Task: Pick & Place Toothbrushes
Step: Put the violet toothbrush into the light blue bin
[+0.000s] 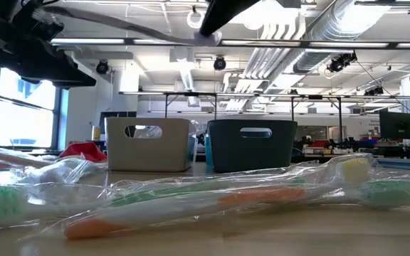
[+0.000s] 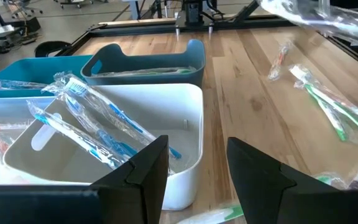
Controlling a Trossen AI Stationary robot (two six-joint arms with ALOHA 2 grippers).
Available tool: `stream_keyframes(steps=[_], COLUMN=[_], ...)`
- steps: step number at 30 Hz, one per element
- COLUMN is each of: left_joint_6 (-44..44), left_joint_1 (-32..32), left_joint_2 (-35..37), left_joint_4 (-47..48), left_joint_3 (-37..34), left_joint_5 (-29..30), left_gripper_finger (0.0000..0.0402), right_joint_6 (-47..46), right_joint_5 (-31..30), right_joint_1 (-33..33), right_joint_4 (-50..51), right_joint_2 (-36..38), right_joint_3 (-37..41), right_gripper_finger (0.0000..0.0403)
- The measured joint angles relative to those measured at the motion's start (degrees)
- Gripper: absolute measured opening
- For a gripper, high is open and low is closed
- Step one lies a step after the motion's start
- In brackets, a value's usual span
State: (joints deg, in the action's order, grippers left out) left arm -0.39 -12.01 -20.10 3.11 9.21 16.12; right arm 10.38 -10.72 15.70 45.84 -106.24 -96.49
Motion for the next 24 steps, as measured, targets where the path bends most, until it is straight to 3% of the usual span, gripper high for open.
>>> stream_keyframes(steps=[11, 24], left_joint_6=[0.0, -0.1], left_joint_1=[0.0, 0.0], left_joint_2=[0.0, 0.0], left_joint_4=[0.0, 0.0], left_joint_3=[0.0, 0.0], left_joint_5=[0.0, 0.0], left_gripper_finger=[0.0159, 0.0159], right_joint_6=[-6.1, -12.4], right_joint_5=[-8.7, -13.7], right_joint_1=[-0.9, -6.9], right_joint_4=[5.9, 10.7], right_joint_2=[2.8, 3.9], right_joint_3=[0.0, 0.0], right_gripper_finger=[0.0003, 0.0003])
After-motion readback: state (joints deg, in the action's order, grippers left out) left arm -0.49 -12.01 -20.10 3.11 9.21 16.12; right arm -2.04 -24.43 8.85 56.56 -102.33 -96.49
